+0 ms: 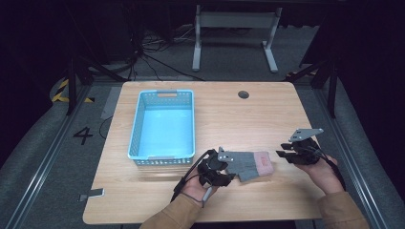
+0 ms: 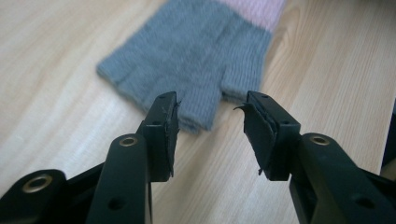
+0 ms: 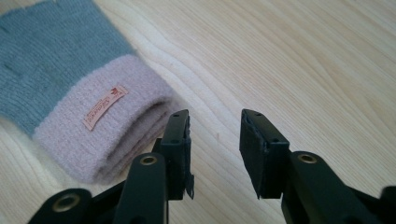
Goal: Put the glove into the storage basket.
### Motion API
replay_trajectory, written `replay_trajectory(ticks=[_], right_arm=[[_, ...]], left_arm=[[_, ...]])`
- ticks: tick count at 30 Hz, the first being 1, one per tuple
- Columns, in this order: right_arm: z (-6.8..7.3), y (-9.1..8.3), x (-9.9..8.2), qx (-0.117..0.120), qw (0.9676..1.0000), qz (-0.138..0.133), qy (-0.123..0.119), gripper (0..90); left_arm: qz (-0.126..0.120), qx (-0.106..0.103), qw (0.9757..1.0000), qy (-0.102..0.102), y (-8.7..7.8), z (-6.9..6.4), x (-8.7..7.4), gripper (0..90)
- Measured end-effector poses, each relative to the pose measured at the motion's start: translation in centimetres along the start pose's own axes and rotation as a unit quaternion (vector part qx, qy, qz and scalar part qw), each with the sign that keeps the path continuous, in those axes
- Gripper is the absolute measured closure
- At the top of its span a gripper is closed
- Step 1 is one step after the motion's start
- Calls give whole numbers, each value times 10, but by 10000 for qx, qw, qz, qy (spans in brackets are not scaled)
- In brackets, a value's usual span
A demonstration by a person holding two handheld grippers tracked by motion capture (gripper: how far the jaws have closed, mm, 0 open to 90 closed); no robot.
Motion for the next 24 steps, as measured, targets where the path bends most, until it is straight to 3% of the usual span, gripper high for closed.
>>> replay_trajectory(ticks=[4, 9, 17, 22, 24], right_arm=[[-5, -7, -3, 45, 9996, -126, 242, 595], [-6, -11, -4, 11, 9994, -194, 293, 553], [-9, -19, -4, -2, 9988, -348, 347, 528], [-9, -20, -4, -1, 9986, -375, 366, 526], [-10, -21, -5, -7, 9985, -397, 368, 526]], left_arm=[[-137, 38, 9999, -5, -3, -2, 9, 491], [-215, 49, 9996, -157, 3, -2, 19, 425], [-312, 233, 9990, -201, 17, -8, 31, 323], [-301, 268, 9989, -244, 26, -8, 35, 264], [-297, 189, 9989, -296, 32, -7, 36, 238]])
Point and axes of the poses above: each handheld gripper's, and its own axes: y roughly forward along the jaws, x roughly out of its top, z roughly to its left, the point moved 5 cm from there along y, roughly forward along the jaws, and after that the axes turned 13 degrees about x, right-handed, at the moved point
